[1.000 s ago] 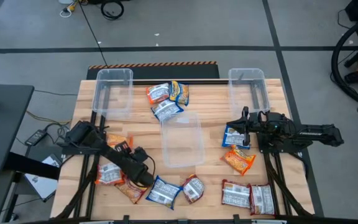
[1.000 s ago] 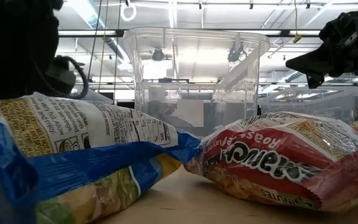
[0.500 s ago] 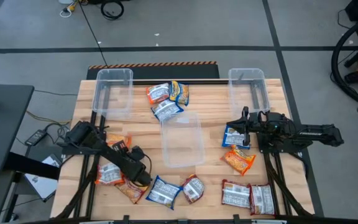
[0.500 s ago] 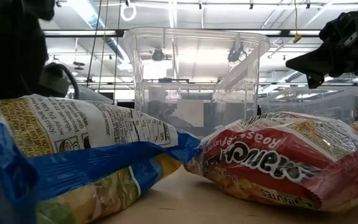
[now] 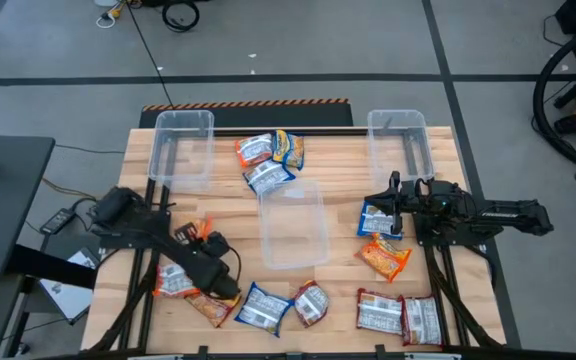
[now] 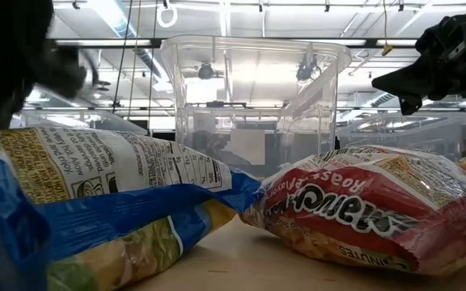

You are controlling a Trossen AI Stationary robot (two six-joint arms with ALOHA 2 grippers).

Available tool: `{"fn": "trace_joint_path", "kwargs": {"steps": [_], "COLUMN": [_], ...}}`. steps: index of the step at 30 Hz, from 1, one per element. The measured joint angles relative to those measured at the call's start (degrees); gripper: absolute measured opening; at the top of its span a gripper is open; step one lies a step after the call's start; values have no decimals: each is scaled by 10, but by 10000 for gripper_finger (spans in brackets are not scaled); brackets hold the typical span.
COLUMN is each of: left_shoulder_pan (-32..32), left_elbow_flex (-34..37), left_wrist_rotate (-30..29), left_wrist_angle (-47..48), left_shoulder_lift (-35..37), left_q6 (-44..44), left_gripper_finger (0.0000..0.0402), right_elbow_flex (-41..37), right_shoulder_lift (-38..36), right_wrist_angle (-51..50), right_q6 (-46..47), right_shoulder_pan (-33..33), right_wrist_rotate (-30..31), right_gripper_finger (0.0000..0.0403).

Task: Sort Maruchan noodles
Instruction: Put the orange noodle pack into the middle transparent bin

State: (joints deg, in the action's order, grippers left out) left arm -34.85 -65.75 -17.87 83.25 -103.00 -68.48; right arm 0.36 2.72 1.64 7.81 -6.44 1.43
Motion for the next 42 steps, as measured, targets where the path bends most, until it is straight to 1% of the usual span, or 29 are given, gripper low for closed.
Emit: {"fn": "trace_joint_path", "kwargs": {"steps": [2,6,10,12,13,14,16,17,19,21,22,25,27,29,32,33,35,37,39,42], "left_shoulder_pan": [-11,-38,-70,-79,-79,-77,-64,-52,-19,21,44,118,172,227,303,325,360,382,397,409], "left_elbow_flex": [-30,-88,-131,-142,-145,-145,-145,-145,-145,-145,-145,-145,-145,-145,-145,-145,-144,-144,-145,-145], "left_wrist_rotate": [-22,-76,-136,-181,-205,-226,-261,-272,-269,-236,-209,-97,-27,29,106,136,196,235,248,259], "left_wrist_angle": [29,43,42,34,25,9,-48,-83,-165,-248,-290,-402,-453,-480,-507,-517,-538,-561,-579,-593], "left_shoulder_lift": [38,127,218,260,279,298,329,340,355,359,359,350,336,318,278,258,220,189,163,123], "left_q6": [-6,10,48,87,115,153,246,296,406,516,567,695,750,785,832,844,866,883,900,906], "left_gripper_finger": [5,4,3,3,2,2,2,2,2,2,2,2,2,2,2,2,2,2,2,2], "right_elbow_flex": [0,0,0,0,0,0,0,0,0,0,0,0,0,0,0,0,0,0,1,15], "right_shoulder_lift": [0,0,0,0,0,0,0,0,0,0,0,0,0,0,0,0,2,4,12,37], "right_wrist_angle": [0,0,0,0,0,1,13,22,31,39,39,54,85,104,126,127,144,153,168,167], "right_q6": [0,0,0,0,-3,-31,-120,-156,-199,-213,-213,-215,-204,-138,16,47,59,69,51,22], "right_shoulder_pan": [0,0,0,0,0,0,0,0,0,0,0,0,0,0,0,0,0,0,3,16], "right_wrist_rotate": [0,0,0,0,0,3,18,24,33,35,35,41,44,29,-4,-8,10,23,9,11], "right_gripper_finger": [18,18,18,18,18,18,18,18,18,18,18,18,18,18,18,18,18,18,18,18]}}
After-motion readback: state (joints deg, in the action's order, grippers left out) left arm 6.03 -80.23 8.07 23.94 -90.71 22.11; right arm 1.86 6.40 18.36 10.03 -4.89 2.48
